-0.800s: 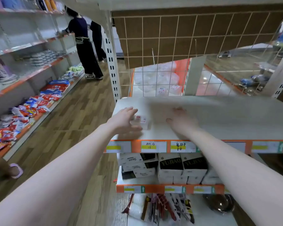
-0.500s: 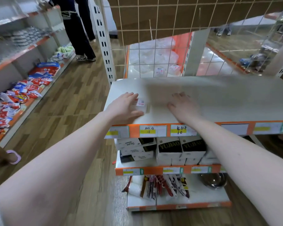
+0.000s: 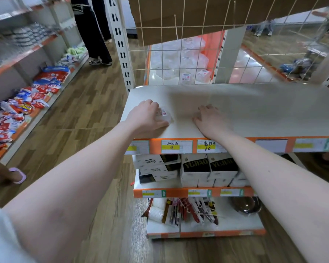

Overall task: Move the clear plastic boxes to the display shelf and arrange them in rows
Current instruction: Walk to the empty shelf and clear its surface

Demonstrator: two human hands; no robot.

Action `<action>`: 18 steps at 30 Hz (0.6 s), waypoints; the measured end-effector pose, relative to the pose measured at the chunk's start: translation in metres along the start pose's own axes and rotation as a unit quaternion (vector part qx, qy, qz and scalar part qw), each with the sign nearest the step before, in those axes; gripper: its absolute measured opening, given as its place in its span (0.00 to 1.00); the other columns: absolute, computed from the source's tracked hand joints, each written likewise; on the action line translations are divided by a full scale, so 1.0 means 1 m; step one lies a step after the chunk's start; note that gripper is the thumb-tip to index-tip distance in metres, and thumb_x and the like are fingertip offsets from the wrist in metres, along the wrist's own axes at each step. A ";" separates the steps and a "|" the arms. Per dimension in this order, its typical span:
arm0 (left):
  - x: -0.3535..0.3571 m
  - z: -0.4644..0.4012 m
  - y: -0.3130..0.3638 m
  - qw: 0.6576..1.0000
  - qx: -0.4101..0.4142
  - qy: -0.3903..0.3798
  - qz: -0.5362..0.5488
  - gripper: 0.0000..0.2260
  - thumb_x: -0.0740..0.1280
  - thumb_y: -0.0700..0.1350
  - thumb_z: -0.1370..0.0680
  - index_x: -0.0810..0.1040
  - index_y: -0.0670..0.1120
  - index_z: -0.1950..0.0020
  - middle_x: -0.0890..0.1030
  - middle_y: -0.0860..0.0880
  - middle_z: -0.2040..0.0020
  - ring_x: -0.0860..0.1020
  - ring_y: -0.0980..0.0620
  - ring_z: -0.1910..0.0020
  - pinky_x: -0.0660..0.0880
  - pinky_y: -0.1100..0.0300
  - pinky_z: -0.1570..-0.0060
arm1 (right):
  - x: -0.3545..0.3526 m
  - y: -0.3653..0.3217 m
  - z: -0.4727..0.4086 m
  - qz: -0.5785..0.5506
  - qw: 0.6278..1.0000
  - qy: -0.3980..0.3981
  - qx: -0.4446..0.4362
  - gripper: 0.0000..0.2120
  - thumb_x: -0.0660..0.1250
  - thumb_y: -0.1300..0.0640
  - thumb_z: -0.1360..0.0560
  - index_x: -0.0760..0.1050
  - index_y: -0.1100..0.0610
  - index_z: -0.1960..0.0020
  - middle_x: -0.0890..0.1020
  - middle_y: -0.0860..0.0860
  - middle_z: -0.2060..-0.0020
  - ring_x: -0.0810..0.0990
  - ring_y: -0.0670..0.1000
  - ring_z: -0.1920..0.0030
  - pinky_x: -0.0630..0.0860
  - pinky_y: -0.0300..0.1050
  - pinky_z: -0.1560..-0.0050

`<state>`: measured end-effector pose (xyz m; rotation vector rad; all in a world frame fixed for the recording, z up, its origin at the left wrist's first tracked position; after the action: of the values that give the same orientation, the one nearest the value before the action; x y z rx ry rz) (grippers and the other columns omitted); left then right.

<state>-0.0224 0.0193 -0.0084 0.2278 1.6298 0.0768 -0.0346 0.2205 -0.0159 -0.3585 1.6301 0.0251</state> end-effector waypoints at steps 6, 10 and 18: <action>-0.005 0.014 0.008 0.999 -0.030 0.003 0.027 0.28 0.65 0.60 0.31 0.72 0.43 0.38 0.72 0.44 0.44 0.71 0.45 0.42 0.67 0.57 0.51 | -0.006 -0.004 0.003 0.020 0.999 -0.009 -0.025 0.20 0.54 0.52 0.20 0.66 0.62 0.33 0.70 0.60 0.37 0.69 0.59 0.37 0.69 0.49 0.46; -0.014 0.026 0.009 0.999 -0.043 0.015 0.018 0.26 0.69 0.55 0.28 0.71 0.43 0.34 0.72 0.43 0.41 0.72 0.44 0.41 0.69 0.55 0.50 | -0.008 -0.006 0.007 0.015 0.999 -0.015 -0.037 0.19 0.55 0.53 0.21 0.67 0.62 0.34 0.70 0.61 0.38 0.69 0.60 0.38 0.68 0.49 0.45; -0.035 0.057 -0.019 0.995 -0.092 0.039 0.006 0.24 0.71 0.55 0.30 0.73 0.44 0.39 0.73 0.44 0.44 0.72 0.45 0.46 0.72 0.50 0.48 | -0.005 -0.025 0.004 0.009 0.998 -0.015 -0.055 0.19 0.55 0.53 0.21 0.67 0.63 0.35 0.70 0.62 0.39 0.69 0.61 0.38 0.68 0.51 0.45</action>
<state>0.0341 -0.0107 0.0179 0.0931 1.6880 0.2472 -0.0241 0.1989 -0.0070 -0.4259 1.6063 0.1343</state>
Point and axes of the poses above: each hand's wrist, its own z-axis away from the middle knuckle, its own x-axis out of the palm, y = z × x, the point moved 1 cm from there along -z, towards the middle knuckle
